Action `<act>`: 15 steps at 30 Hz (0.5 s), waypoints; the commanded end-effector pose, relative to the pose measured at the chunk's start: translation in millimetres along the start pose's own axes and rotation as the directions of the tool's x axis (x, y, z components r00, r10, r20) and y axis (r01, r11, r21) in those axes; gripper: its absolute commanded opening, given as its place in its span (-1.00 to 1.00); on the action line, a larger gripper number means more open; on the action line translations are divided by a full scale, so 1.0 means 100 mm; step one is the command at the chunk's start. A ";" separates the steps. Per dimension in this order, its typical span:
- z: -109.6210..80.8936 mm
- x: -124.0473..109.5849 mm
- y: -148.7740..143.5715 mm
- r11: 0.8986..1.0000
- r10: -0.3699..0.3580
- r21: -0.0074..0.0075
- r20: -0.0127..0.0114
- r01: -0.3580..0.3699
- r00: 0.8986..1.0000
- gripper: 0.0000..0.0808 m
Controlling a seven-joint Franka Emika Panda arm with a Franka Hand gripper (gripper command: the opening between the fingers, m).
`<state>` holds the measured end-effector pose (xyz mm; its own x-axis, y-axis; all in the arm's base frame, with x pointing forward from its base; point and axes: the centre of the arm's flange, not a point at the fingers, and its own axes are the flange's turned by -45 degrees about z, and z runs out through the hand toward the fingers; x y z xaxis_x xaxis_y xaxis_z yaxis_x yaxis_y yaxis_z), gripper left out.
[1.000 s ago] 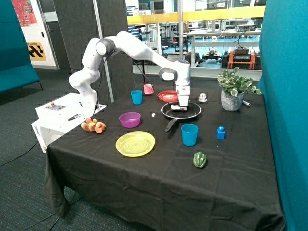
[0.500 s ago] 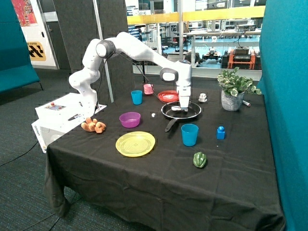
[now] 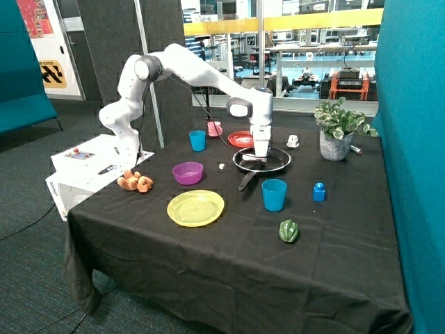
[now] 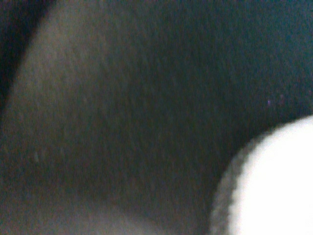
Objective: Clean the pan
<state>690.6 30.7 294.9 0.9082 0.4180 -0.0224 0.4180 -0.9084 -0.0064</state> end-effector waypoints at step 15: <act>-0.21 -0.43 -0.12 0.999 -0.041 -0.007 -0.022 0.041 0.999 -1.00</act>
<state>653.0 21.7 304.9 0.8981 0.4397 -0.0034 0.4397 -0.8981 -0.0005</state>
